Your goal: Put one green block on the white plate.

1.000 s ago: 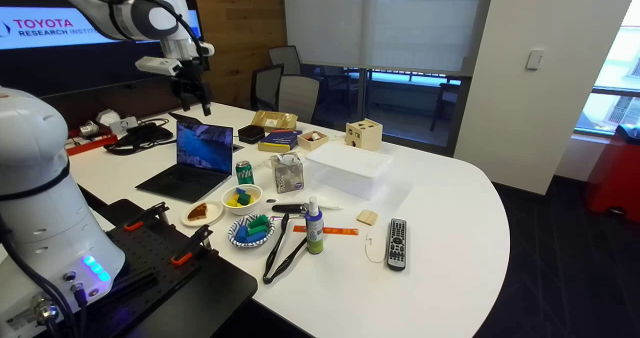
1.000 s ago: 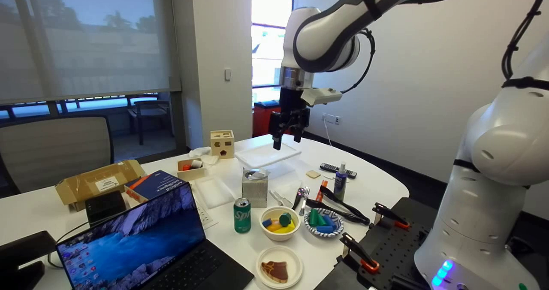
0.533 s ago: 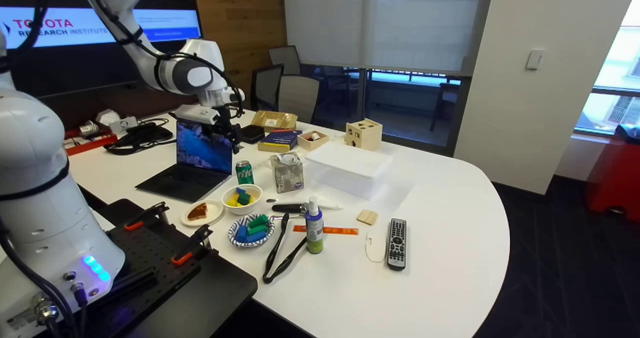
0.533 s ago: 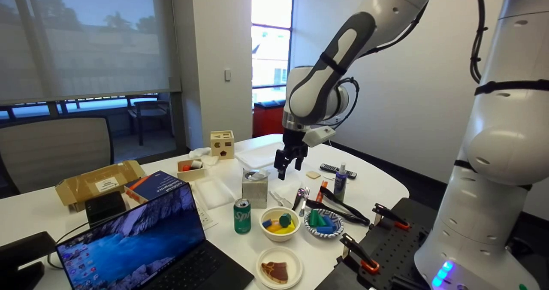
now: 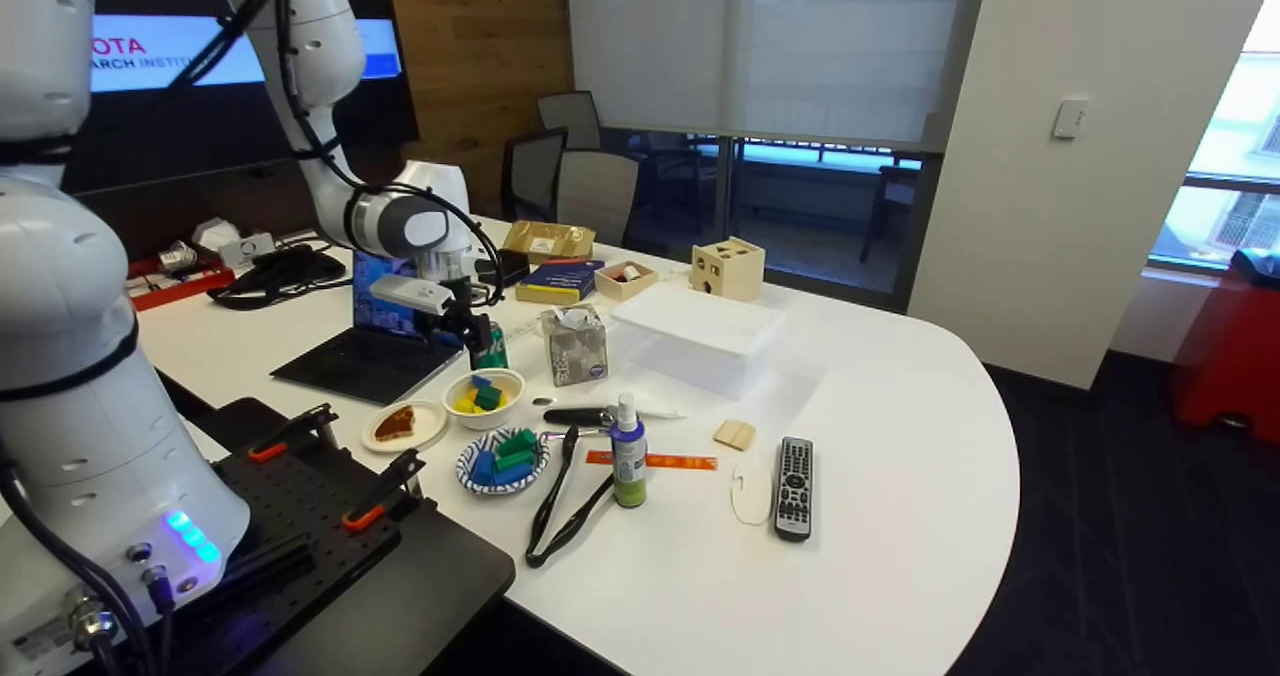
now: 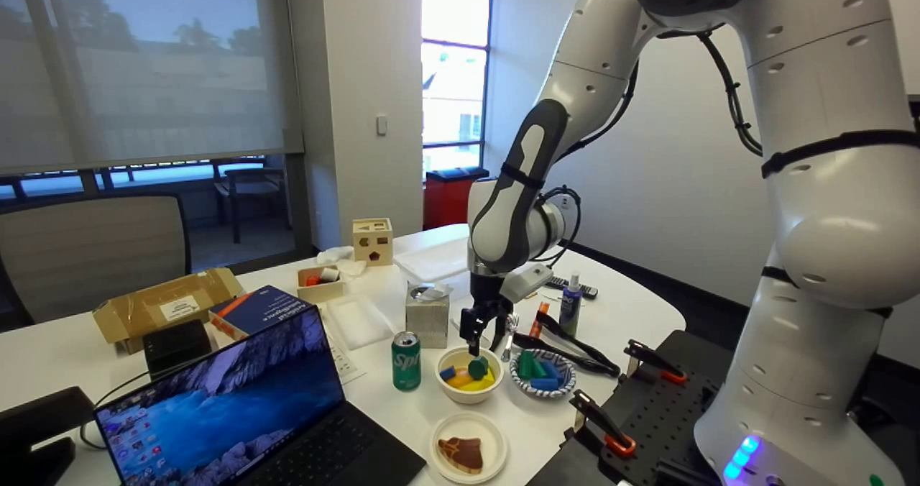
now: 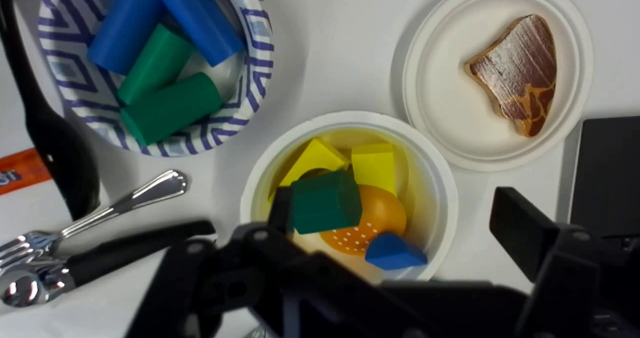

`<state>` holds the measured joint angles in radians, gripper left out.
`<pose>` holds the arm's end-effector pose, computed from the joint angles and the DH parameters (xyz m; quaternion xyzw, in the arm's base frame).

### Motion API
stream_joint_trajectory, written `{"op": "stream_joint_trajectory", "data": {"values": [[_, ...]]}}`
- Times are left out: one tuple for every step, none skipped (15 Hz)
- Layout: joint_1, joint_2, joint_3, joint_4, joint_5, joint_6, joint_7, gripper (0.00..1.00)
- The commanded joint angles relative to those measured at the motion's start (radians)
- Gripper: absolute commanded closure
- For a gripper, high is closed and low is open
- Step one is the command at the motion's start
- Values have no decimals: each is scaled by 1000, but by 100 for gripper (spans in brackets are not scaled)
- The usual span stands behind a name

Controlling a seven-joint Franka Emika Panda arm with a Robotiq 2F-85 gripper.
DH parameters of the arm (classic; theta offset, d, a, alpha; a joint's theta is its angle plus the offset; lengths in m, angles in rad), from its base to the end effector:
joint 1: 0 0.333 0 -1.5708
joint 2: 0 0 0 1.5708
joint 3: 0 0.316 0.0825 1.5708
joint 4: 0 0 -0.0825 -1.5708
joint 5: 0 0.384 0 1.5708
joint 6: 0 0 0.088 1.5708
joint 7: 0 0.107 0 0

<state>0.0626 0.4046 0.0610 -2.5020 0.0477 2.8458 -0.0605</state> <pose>0.4478 0.0559 0.1249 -0.9971 -0.0668 0.0308 0.0174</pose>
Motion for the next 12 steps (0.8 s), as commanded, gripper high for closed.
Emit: {"op": "stream_joint_trajectory", "data": {"values": [[-72, 103, 57, 81, 16, 2, -67, 0], [-93, 134, 74, 104, 19, 1, -84, 0], [-107, 160, 84, 125, 16, -1, -98, 0], [-125, 185, 97, 144, 16, -4, -114, 0], [-152, 210, 113, 165, 20, -8, -134, 0], [-168, 234, 120, 187, 18, -11, -146, 0], [-182, 256, 124, 207, 14, -15, -156, 0], [-193, 277, 123, 230, 8, -21, -166, 0], [-203, 293, 125, 248, 6, -25, -173, 0], [-209, 309, 122, 267, 2, -30, -178, 0], [-221, 322, 125, 283, 2, -36, -189, 0], [-226, 335, 125, 299, 0, -42, -191, 0]]}}
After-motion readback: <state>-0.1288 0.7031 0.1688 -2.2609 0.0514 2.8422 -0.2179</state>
